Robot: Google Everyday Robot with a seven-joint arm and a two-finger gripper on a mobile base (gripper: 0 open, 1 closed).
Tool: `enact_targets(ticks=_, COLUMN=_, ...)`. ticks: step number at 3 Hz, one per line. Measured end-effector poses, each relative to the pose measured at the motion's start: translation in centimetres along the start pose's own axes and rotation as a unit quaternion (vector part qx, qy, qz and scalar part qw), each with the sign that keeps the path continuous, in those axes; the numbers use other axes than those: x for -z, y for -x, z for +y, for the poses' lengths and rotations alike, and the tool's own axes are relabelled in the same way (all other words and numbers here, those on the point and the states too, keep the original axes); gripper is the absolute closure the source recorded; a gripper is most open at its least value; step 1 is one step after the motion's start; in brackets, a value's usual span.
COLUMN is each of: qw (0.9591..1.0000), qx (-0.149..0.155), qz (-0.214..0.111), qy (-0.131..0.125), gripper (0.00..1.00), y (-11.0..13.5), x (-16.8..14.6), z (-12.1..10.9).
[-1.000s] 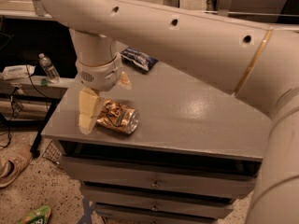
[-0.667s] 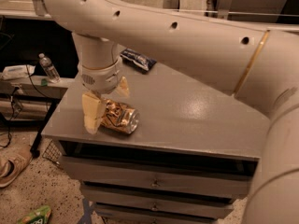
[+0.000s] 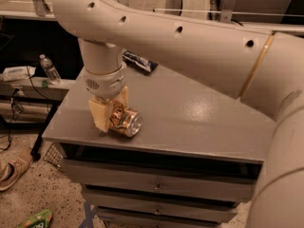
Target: Place orange can upright
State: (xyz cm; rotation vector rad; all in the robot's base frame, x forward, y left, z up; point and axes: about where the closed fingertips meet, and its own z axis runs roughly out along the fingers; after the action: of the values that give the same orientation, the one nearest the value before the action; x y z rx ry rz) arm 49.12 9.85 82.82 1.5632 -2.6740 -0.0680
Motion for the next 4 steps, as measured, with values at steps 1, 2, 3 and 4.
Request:
enact_targets(ticks=1, qw=0.9968, qx=0.023, qz=-0.066, qy=-0.038, gripper=0.95, y=-0.8, x=4.1, z=-0.6)
enact_targets(ticks=2, qw=0.9842, qx=0.065, qz=-0.144, qy=-0.079, gripper=1.0, y=-1.9, x=9.1, z=-1.1)
enact_targets(ticks=3, qw=0.9698, qx=0.098, qz=-0.207, qy=-0.083, gripper=1.0, y=-3.7, x=10.3, z=-0.8)
enact_targets(ticks=4, qw=0.9504, qx=0.106, qz=-0.287, qy=-0.055, gripper=1.0, y=-5.4, x=8.8, z=-1.2)
